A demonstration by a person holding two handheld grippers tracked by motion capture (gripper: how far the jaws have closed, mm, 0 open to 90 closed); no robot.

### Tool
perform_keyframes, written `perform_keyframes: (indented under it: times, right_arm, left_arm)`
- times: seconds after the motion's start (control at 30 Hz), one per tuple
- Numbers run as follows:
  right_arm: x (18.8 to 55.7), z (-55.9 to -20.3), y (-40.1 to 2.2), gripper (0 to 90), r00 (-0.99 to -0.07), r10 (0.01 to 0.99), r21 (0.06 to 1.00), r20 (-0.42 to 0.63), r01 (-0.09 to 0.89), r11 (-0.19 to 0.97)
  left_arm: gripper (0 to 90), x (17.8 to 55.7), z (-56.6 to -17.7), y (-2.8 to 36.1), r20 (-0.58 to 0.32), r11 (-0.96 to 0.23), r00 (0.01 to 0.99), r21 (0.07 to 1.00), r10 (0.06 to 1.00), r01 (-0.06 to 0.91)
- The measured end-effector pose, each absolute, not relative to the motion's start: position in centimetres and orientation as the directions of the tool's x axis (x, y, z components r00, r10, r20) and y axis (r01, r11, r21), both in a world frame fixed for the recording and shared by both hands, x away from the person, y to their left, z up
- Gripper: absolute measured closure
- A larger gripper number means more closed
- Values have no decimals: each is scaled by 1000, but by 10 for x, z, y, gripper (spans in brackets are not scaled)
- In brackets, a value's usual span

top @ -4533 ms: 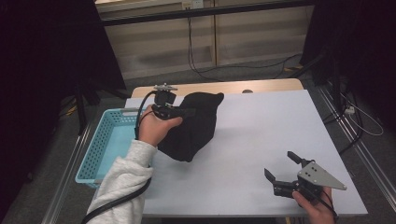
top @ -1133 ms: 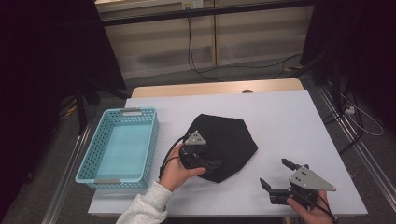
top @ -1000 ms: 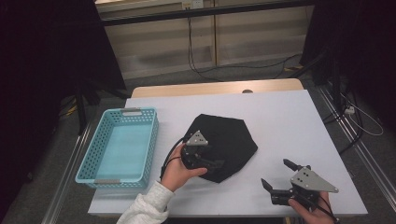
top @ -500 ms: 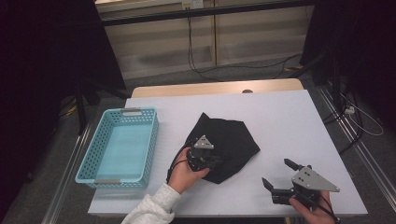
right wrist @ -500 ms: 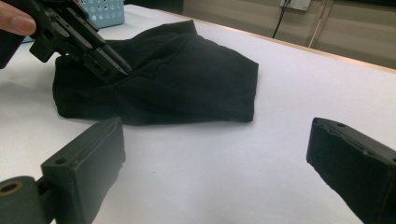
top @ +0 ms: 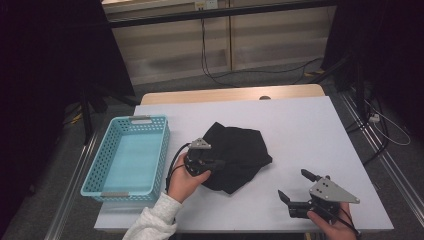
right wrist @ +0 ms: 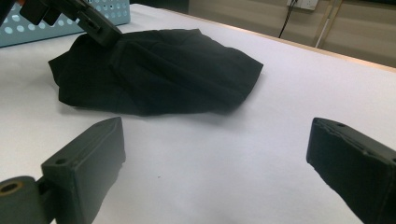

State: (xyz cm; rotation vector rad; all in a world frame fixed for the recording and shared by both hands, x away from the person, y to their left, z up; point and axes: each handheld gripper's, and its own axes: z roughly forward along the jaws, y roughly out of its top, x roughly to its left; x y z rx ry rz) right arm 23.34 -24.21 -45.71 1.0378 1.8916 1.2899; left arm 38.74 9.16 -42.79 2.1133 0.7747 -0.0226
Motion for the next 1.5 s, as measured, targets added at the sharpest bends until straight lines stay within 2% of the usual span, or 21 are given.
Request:
perform_keyframes:
  times: [0.53,0.77,1.2,1.5]
  right_arm:
    - [242,-457,-230,38,-547,835,939,-62,253,235]
    - [236,-456,-236,38,-524,849,941,-62,254,225]
    - [234,-457,-239,38,-518,853,940,-59,260,222]
    - [236,-456,-237,38,-531,846,942,-58,251,223]
  left_arm:
    - [888,384,-423,108,-306,-394,782,729,543,560]
    - [889,388,-412,112,-301,-378,783,745,544,550]
    - [889,390,-417,108,-313,-390,785,733,534,557]
    - [890,393,-412,120,-313,-341,755,748,576,569]
